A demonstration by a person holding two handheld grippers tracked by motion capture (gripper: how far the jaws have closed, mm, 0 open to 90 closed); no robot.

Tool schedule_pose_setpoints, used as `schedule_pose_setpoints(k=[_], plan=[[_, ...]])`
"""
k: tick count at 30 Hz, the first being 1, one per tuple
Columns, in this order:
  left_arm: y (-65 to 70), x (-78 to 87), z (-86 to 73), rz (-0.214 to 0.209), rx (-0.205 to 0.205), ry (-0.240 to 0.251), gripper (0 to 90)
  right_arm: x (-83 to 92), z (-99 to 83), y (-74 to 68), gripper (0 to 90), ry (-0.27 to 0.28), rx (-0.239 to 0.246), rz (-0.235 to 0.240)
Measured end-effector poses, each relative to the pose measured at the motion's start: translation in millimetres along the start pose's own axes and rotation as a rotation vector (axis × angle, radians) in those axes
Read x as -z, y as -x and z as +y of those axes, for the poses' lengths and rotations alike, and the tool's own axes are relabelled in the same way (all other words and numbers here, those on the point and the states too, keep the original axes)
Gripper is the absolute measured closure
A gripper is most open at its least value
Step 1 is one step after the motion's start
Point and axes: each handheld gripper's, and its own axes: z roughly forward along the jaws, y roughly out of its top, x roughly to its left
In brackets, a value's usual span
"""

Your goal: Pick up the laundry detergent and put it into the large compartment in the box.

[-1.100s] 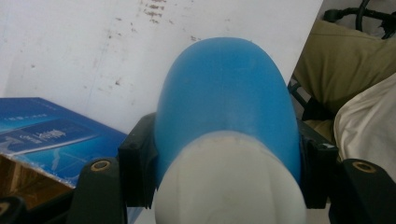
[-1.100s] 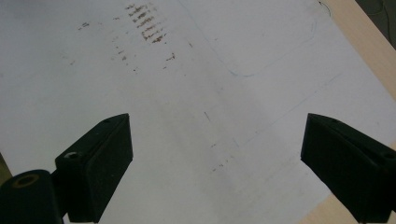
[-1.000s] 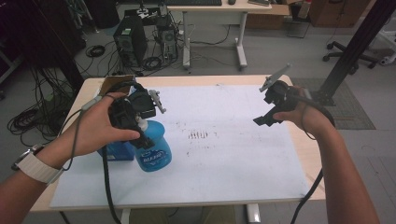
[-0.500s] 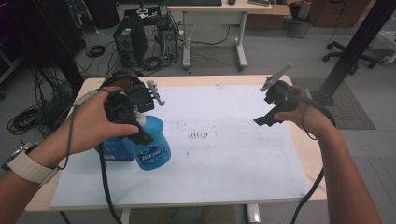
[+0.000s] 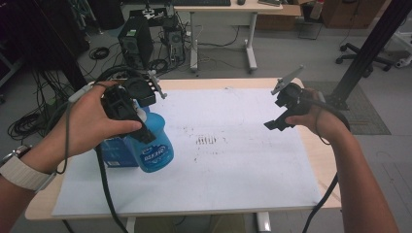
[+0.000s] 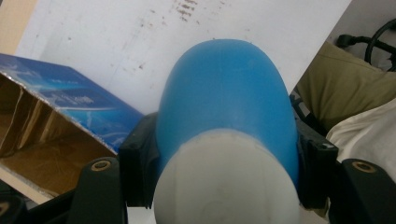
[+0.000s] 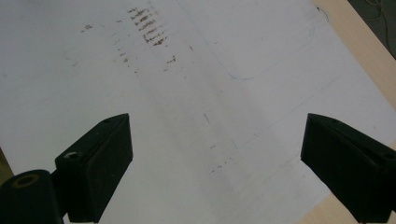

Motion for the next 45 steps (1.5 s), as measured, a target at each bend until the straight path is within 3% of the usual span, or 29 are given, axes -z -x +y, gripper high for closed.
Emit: schedule_pose_setpoints(k=[9,19,27,36,45], plan=[[-5.3,13.2,0.2,0.022,0.067,0.020,37.4,2.0,-0.5,0.7,9.1,0.005,-0.003,-0.004],[-11.0,21.5,1.0,0.036,0.141,0.001,37.5,-1.3,-1.0,1.3,9.1,0.004,0.000,0.000],[-20.8,27.2,-0.9,0.051,0.219,0.000,37.5,-1.0,0.4,2.4,9.1,0.012,-0.001,0.001],[-33.2,37.1,-4.9,0.102,0.295,0.008,37.5,-1.3,3.6,4.1,9.1,0.013,0.003,-0.001],[-43.3,44.9,-5.1,0.112,0.362,0.003,37.6,-4.7,5.3,4.8,9.1,0.010,0.005,0.002]])
